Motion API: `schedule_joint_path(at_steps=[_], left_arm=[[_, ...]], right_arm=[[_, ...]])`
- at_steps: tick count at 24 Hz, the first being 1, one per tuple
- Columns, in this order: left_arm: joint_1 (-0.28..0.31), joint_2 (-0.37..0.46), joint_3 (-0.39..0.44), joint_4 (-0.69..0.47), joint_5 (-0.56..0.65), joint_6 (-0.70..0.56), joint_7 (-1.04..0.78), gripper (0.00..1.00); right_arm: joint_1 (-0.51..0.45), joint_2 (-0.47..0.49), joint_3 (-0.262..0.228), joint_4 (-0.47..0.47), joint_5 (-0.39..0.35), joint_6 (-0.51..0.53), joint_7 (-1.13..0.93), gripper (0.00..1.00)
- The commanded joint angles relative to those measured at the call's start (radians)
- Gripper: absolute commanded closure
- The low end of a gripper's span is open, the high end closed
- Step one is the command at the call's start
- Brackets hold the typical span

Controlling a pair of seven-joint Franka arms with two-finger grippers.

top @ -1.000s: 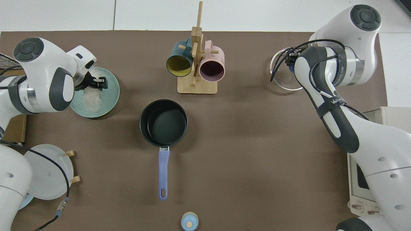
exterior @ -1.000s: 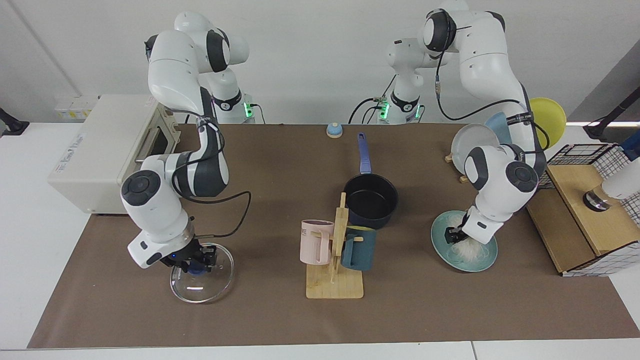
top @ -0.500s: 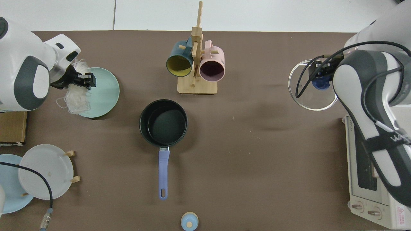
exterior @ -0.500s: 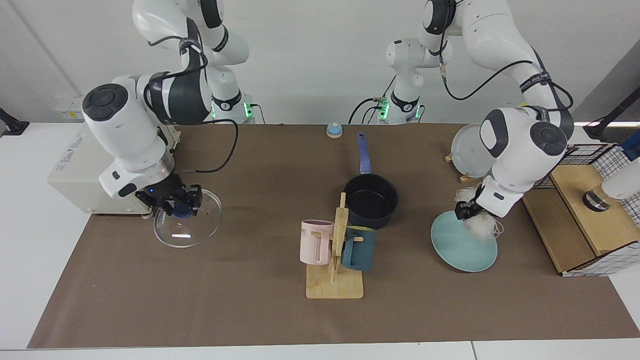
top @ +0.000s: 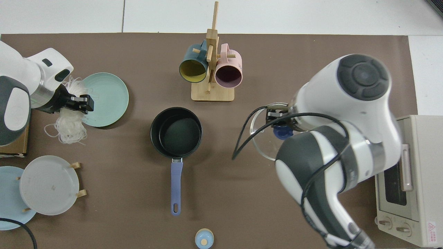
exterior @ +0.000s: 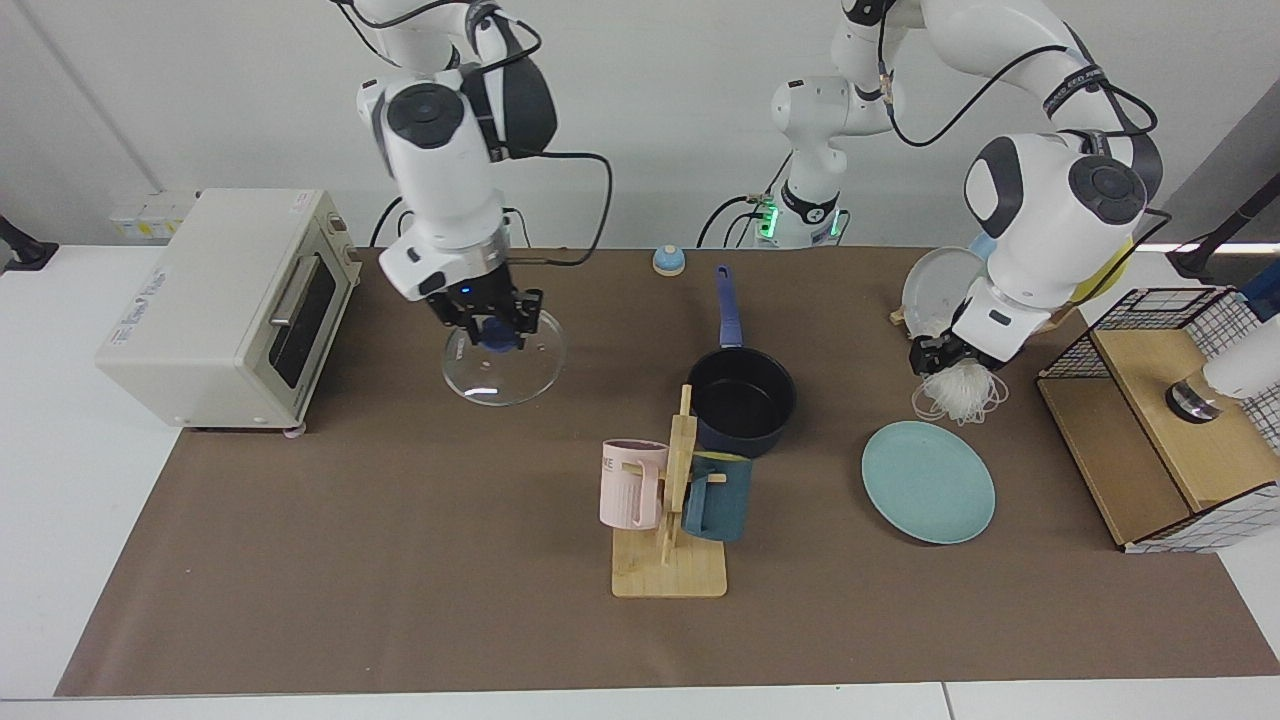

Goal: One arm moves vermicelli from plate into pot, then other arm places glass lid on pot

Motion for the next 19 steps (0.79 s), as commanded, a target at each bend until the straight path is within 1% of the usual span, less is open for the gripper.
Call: schedule_joint_path(at_steps=[1,3,5,8,13,19], left_arm=[[-0.02,-0.18,0.008,-0.221,-0.009,0.042,-0.046,1.0],[-0.026,-0.234,0.008,-0.281,-0.009,0.071,-0.049,1.0],[-0.028,-0.256,0.008,-0.296,-0.009,0.067,-0.048,1.0],[-0.03,-0.262,0.011,-0.287,-0.009,0.065,-0.031,1.0],[-0.042,-0.239,0.008,-0.247,-0.009,0.079,-0.043,1.0],[-0.043,-0.228,0.011,-0.235,-0.006,0.079,-0.034,1.0]], right_arm=[[0.12,0.037,-0.008,0.054,-0.003,0.018,0.158,1.0],[0.155,0.089,-0.01,0.129,-0.003,-0.008,0.213,1.0],[0.167,0.112,-0.011,0.166,-0.005,-0.032,0.227,1.0],[0.16,0.112,-0.008,0.162,-0.046,-0.039,0.227,1.0],[0.163,0.111,-0.008,0.162,-0.051,-0.037,0.226,1.0],[0.158,0.111,-0.008,0.16,-0.052,-0.039,0.224,1.0]])
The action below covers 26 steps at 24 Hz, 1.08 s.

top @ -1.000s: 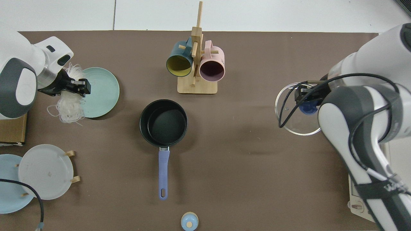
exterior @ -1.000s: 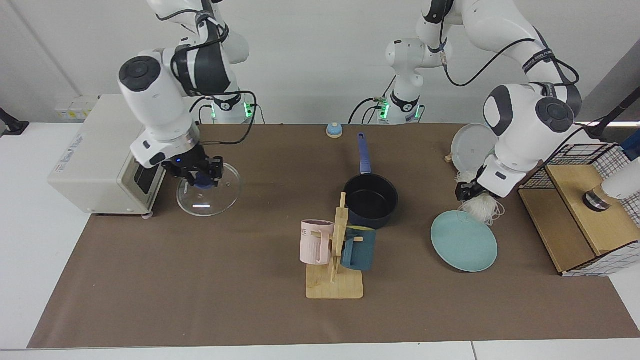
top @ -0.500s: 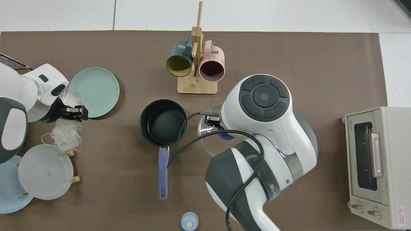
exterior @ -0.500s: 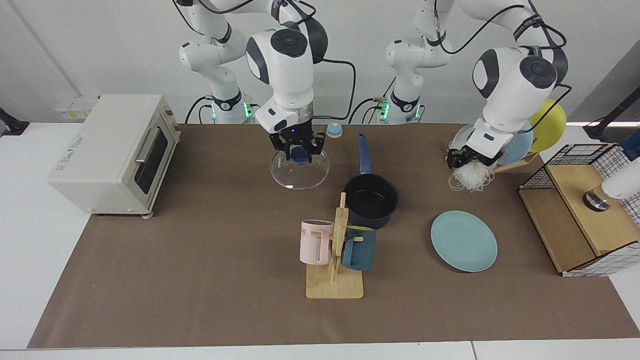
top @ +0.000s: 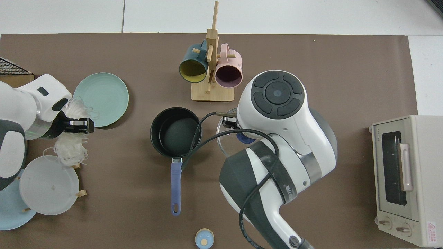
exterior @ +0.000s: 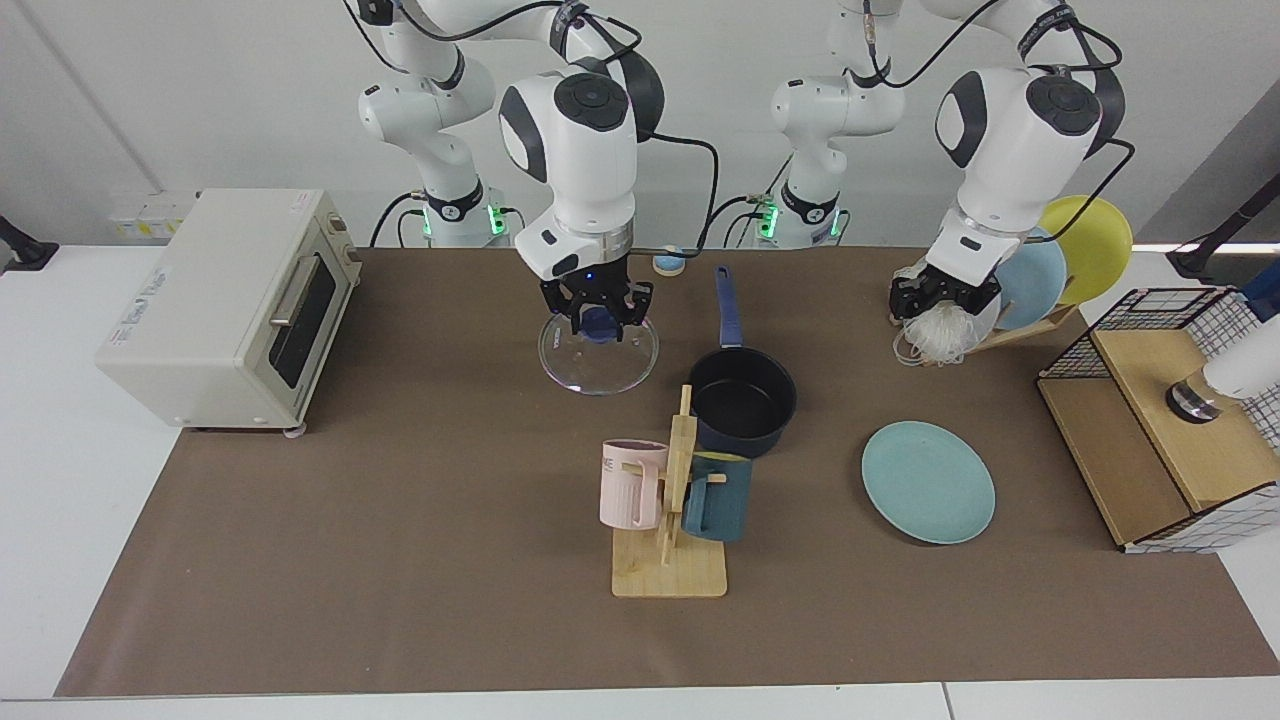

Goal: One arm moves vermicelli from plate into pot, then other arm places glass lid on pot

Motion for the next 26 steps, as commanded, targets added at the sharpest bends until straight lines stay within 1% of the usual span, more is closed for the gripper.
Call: schedule_joint_path(at_steps=[1,9,11,12,14,16,20,23,26], left_arm=[[-0.015,0.002,0.013,0.009,-0.002,0.013,-0.003,1.0],[-0.019,0.004,0.01,0.014,-0.005,-0.001,-0.017,1.0],[-0.041,0.007,-0.008,0.014,-0.008,0.009,-0.056,1.0],[-0.054,0.012,-0.03,0.014,-0.008,0.017,-0.107,1.0],[-0.065,0.045,-0.086,0.014,-0.005,0.032,-0.225,1.0],[-0.065,0.071,-0.142,0.019,0.002,0.075,-0.294,1.0],[-0.067,0.119,-0.194,0.034,0.007,0.115,-0.353,1.0],[-0.067,0.189,-0.243,0.091,0.01,0.114,-0.432,1.0],[-0.067,0.26,-0.294,0.103,0.083,0.152,-0.52,1.0]], right_arm=[[-0.014,0.005,0.009,0.031,-0.012,-0.029,0.007,1.0],[-0.019,0.001,0.009,0.029,-0.014,-0.031,0.004,1.0],[-0.022,-0.002,0.003,0.028,-0.014,-0.031,-0.014,1.0],[-0.025,-0.005,0.003,0.025,-0.012,-0.032,-0.023,1.0],[-0.034,-0.007,0.003,0.023,-0.014,-0.032,-0.029,1.0],[-0.035,-0.009,0.003,0.023,-0.014,-0.032,-0.033,1.0],[-0.037,-0.016,0.001,0.014,-0.012,-0.034,-0.043,1.0],[-0.043,-0.022,0.001,0.009,-0.012,-0.034,-0.051,1.0],[-0.051,-0.024,0.001,0.009,-0.012,-0.034,-0.063,1.0]])
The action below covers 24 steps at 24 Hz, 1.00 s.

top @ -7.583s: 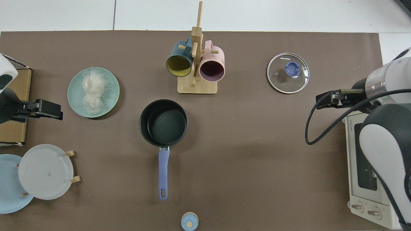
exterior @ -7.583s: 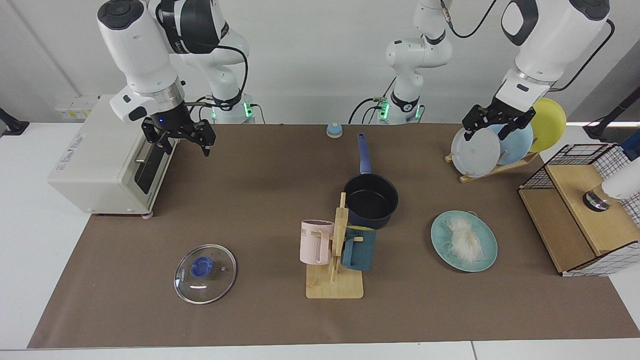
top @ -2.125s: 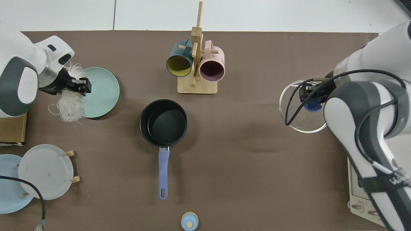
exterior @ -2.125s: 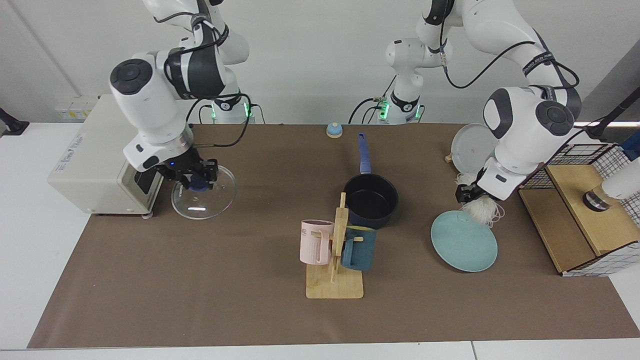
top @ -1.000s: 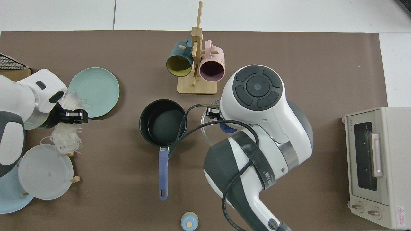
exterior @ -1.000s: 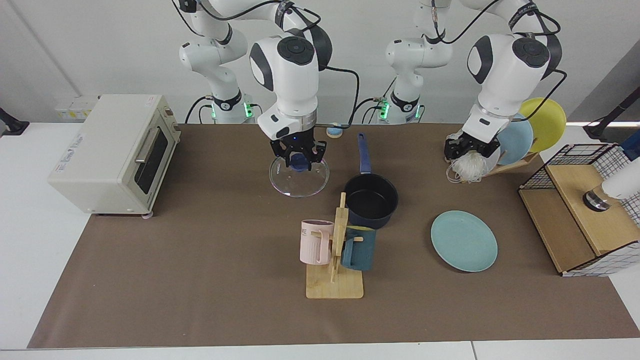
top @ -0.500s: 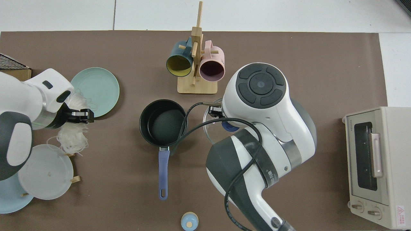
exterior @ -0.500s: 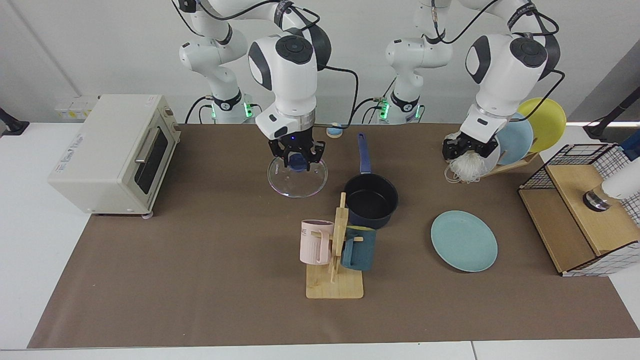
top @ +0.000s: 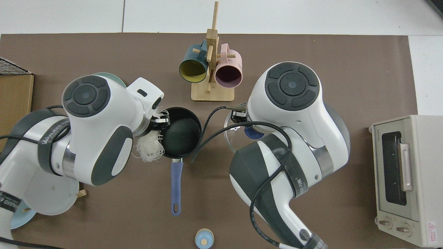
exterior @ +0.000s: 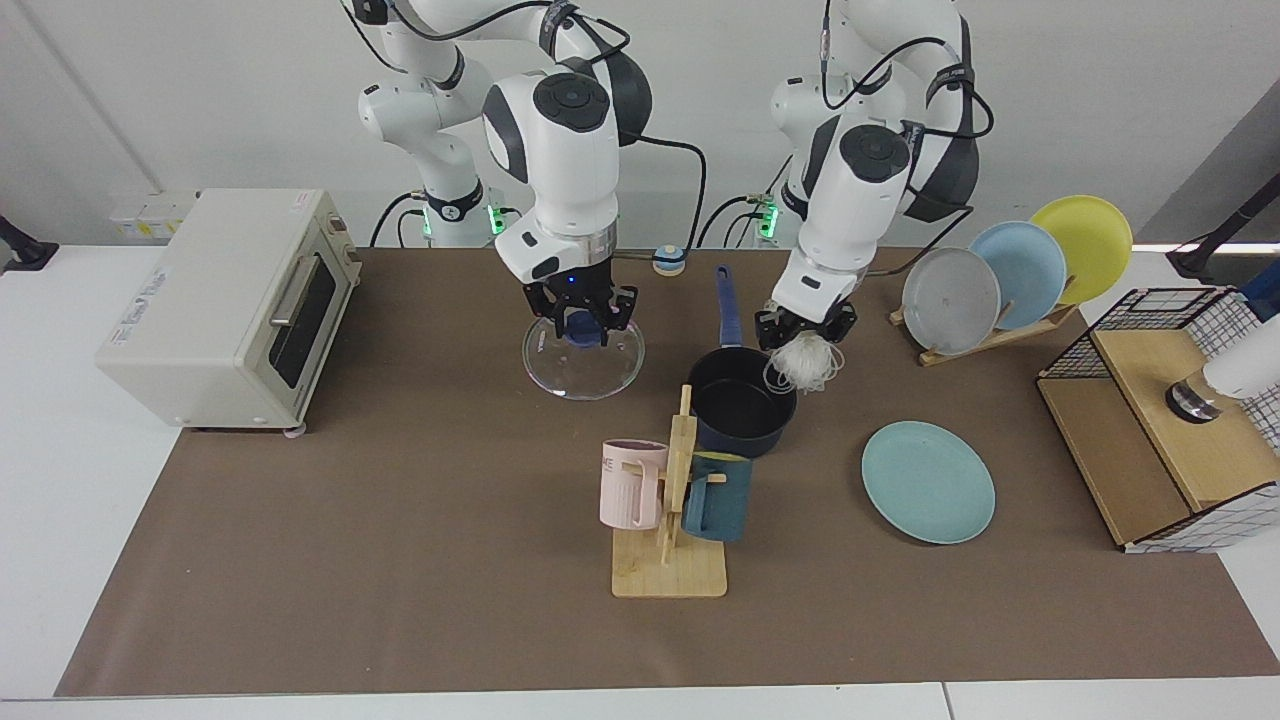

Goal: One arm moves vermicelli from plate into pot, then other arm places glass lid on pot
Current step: 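Carry the vermicelli with the left gripper and drop it into the saucepan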

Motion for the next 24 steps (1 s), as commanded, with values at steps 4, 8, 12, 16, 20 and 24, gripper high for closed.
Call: schedule_joint_path(at_steps=[4,8,12,16,20,24], left_arm=[[0.002,0.177,-0.076,0.066,0.108,0.098,-0.134,1.0],[0.002,0.199,-0.105,0.045,0.104,0.104,-0.162,1.0],[0.002,0.199,-0.112,0.014,0.104,0.127,-0.157,1.0],[0.002,0.199,-0.121,0.002,0.104,0.13,-0.157,1.0],[0.005,0.199,-0.121,0.005,0.107,0.128,-0.153,0.0],[0.008,0.185,-0.118,0.014,0.113,0.111,-0.146,0.0]], right_arm=[[-0.029,-0.027,0.01,-0.01,-0.004,-0.021,-0.051,1.0],[-0.029,-0.034,0.01,-0.019,-0.004,-0.021,-0.051,1.0],[-0.029,-0.034,0.01,-0.02,-0.004,-0.021,-0.051,1.0],[-0.029,-0.034,0.01,-0.02,-0.004,-0.021,-0.051,1.0],[-0.029,-0.034,0.01,-0.022,-0.003,-0.021,-0.051,1.0],[-0.029,-0.034,0.01,-0.02,-0.001,-0.021,-0.051,1.0]])
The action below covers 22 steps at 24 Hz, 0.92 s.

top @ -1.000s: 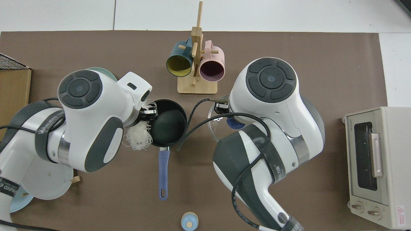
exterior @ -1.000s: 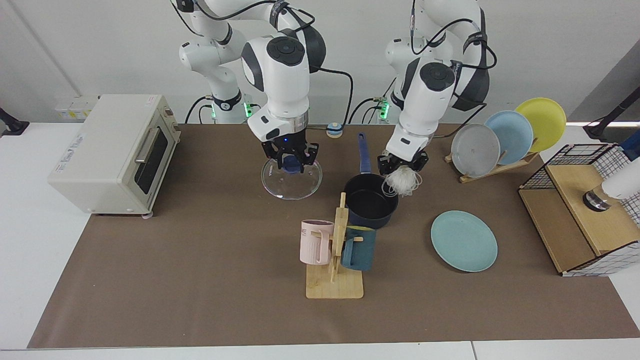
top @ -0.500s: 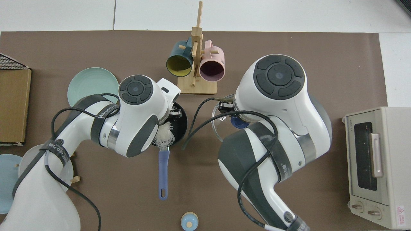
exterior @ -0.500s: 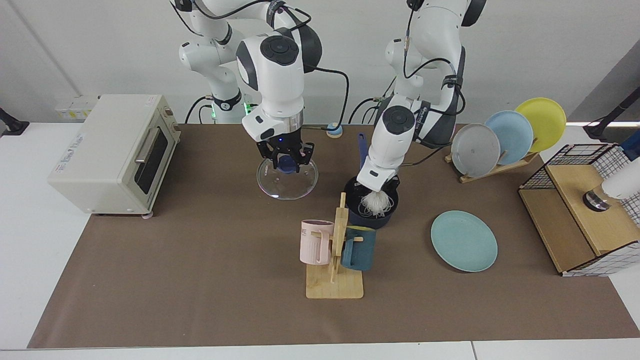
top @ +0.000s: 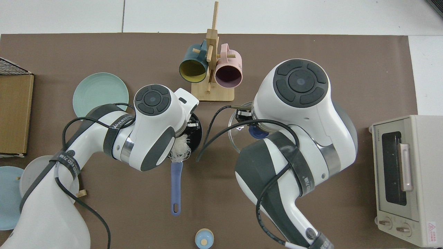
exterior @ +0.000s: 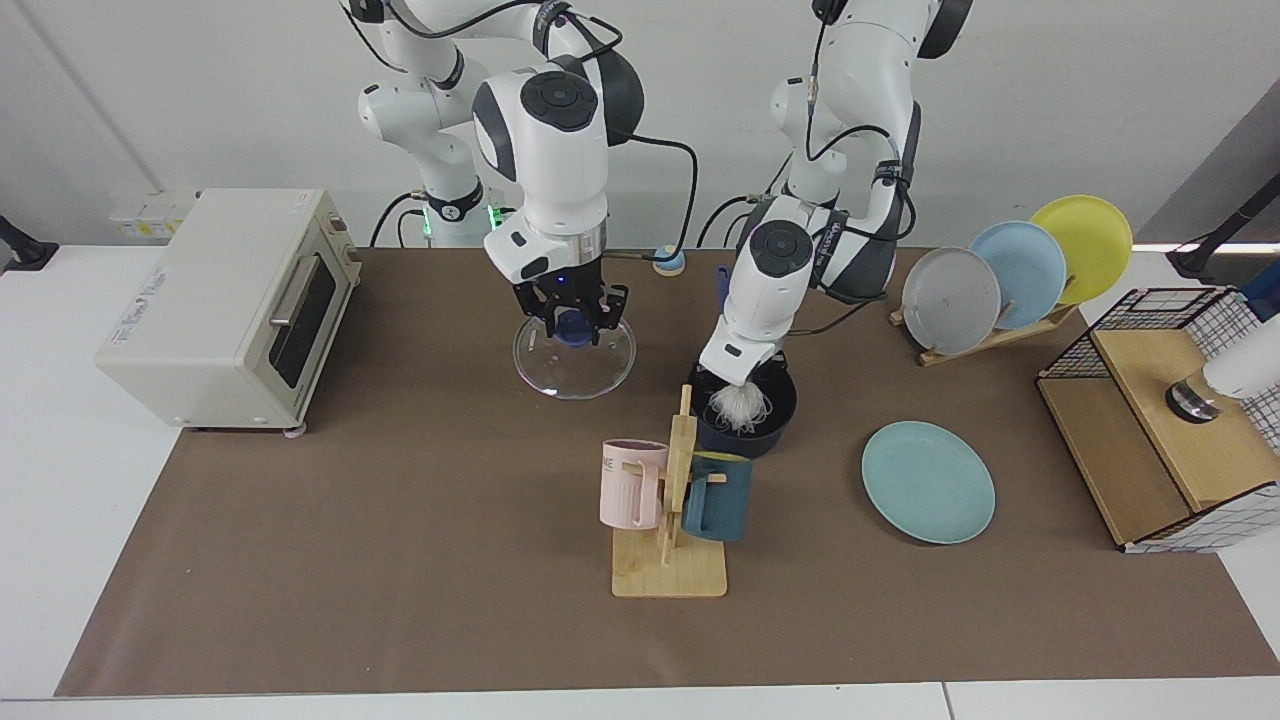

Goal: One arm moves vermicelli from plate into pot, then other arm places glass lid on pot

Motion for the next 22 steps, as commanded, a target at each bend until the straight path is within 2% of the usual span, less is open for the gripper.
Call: schedule_joint_path(at_steps=[1,7,11,15,19,22], left_arm=[[0.009,-0.037,0.002,-0.001,0.03,-0.009,-0.009,0.0],[0.02,-0.119,0.027,0.056,0.026,-0.132,0.061,0.0],[0.022,-0.147,0.081,0.143,0.018,-0.257,0.162,0.0],[0.019,-0.152,0.169,0.229,0.019,-0.357,0.348,0.0],[0.019,-0.173,0.288,0.245,0.015,-0.37,0.491,0.0],[0.02,-0.19,0.361,0.245,-0.011,-0.373,0.586,0.0]], right_arm=[[-0.014,-0.025,0.01,-0.016,-0.001,-0.009,-0.026,1.0],[-0.012,-0.025,0.01,-0.016,0.003,-0.004,-0.025,1.0],[-0.005,-0.021,0.01,-0.011,0.011,0.003,-0.019,1.0],[0.009,-0.015,0.013,0.004,0.017,0.006,-0.011,1.0],[0.026,0.037,0.021,0.079,0.036,-0.026,0.009,1.0],[0.083,0.124,0.015,0.203,0.026,-0.078,0.064,1.0]])
